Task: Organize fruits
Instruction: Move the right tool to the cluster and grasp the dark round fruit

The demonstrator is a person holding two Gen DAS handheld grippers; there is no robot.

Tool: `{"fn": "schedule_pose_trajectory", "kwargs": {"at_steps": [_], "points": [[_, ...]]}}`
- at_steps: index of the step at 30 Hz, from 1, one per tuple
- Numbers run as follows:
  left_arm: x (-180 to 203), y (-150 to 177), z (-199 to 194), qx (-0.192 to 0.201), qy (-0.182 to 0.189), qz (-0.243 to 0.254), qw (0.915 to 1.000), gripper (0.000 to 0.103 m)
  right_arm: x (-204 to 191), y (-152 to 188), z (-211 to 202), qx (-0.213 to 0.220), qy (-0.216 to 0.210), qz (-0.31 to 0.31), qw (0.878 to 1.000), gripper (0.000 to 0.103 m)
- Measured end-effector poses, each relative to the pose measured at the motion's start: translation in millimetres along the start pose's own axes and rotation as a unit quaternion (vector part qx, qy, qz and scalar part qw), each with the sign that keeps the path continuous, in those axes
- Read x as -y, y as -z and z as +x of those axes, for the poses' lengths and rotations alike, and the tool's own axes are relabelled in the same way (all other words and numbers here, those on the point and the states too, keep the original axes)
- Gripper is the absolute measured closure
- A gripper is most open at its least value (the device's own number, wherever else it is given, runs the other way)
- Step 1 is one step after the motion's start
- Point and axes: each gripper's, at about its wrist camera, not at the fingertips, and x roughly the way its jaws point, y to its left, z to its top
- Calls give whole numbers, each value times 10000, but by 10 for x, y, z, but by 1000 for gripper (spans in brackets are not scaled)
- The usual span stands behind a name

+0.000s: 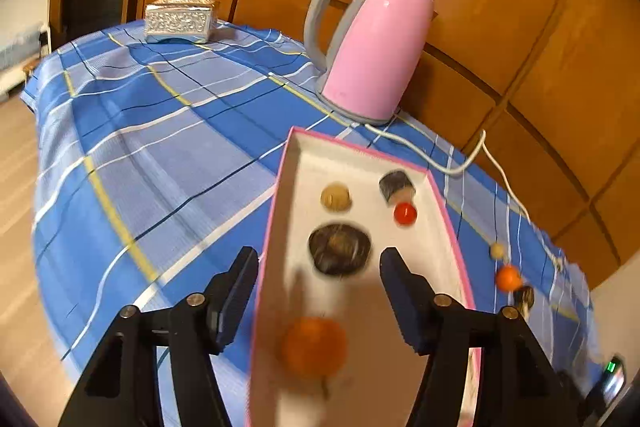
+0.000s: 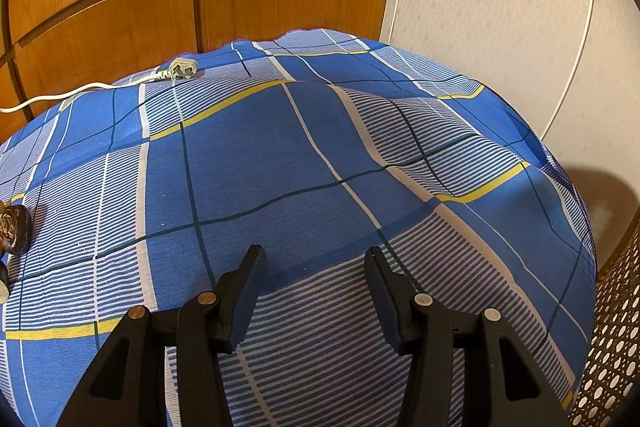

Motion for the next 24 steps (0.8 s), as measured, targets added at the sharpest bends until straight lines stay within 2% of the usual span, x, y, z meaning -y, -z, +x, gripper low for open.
{"fn": "schedule_pose_trajectory", "kwargs": {"at_steps": [2,8,12,15,17,20,24], "points": [[-2,133,-121,17,-29,191,9998,37,9,-1,1,-7,-3,-6,10000,51],[-4,497,-352,138,-87,483,9987,25,-4,-9,-11,-47,-2,-67,10000,51],[34,661,-335,84,-144,597,9981,19,-44,-6,-40,-79,10,-166,9998,51],[42,697,-294,51,-140,615,9980,18,-77,0,-84,-183,-147,-232,9995,51],[30,720,-264,38,-158,623,9979,16,-114,-4,-109,-294,-393,-292,9984,51],[-3,754,-189,-119,-191,611,9979,15,-231,-10,-154,-518,-1028,-410,9925,51],[-44,789,-105,-244,-295,567,9977,15,-528,-28,-240,-721,-1805,-815,9775,51]]}}
